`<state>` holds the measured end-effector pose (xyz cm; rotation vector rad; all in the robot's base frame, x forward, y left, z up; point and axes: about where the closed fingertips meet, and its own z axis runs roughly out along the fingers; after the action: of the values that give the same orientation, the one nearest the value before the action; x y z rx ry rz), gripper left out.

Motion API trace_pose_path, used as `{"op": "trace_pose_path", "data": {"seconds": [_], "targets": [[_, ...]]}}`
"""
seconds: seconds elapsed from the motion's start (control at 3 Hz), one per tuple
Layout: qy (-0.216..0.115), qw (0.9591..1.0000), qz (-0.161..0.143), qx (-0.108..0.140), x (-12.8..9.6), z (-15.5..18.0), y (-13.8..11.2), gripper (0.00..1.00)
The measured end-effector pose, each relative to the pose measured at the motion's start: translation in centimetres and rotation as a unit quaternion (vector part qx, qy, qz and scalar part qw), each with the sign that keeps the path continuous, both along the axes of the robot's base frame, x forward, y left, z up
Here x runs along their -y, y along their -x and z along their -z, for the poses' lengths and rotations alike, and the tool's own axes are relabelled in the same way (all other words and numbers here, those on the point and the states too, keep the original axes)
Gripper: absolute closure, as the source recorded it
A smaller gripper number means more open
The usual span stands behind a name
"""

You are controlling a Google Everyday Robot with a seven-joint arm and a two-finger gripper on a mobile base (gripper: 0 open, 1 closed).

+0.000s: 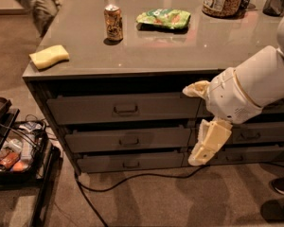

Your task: Open top drawer

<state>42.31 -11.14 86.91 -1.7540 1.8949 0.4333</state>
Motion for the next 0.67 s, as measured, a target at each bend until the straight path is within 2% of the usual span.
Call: {"op": "trace_pose_path", "data": {"seconds": [0.33,0.67], "targets": [[-0.035,0.9992,-0.019,-0.009,-2.0,1.3,-1.0,0.00],[-0.054,0.9977,-0.033,-0.022,-4.6,3.1,-1.7,0.00]]}}
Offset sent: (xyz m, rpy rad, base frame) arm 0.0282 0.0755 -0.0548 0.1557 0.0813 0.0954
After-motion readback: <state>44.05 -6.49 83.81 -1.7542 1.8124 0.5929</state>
